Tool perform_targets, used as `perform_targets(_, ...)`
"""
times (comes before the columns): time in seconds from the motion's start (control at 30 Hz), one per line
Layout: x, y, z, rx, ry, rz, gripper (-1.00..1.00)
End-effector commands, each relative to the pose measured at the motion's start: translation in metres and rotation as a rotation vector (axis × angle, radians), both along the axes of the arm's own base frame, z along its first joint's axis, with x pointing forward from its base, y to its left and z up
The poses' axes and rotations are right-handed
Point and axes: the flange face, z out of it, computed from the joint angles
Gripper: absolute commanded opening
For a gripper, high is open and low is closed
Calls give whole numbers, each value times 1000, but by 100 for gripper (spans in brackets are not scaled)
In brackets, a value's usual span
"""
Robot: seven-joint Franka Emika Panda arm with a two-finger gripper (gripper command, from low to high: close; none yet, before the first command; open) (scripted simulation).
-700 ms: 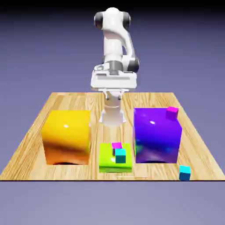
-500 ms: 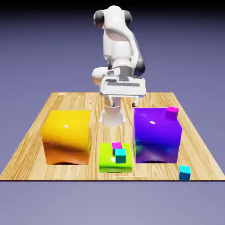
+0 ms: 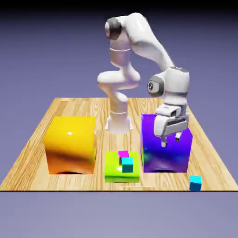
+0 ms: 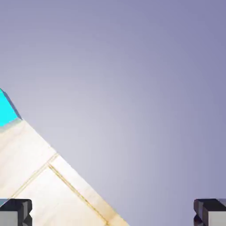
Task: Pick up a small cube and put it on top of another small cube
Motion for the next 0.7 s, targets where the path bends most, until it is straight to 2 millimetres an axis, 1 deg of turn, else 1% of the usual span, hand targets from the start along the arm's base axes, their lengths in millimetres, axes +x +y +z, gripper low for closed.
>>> perform_targets(0.0, 2, 11, -9, -20, 24, 30, 0)
perform_targets(0.1, 8, 45, -36, -77, 95, 118, 0)
perform_targets(0.23, 9, 86, -74, -152, 187, 228, 0)
perform_targets(0.47, 0, 149, -146, -275, 343, 396, 0)
perform_targets(0.5, -1, 154, -153, -286, 356, 409, 0)
perform_targets(0.53, -1, 154, -153, -286, 356, 409, 0)
perform_targets(0.6, -3, 141, -201, -286, 356, 409, 0)
perform_targets(0.63, -5, 136, -219, -285, 356, 410, 0)
perform_targets(0.67, -5, 136, -219, -285, 356, 410, -100)
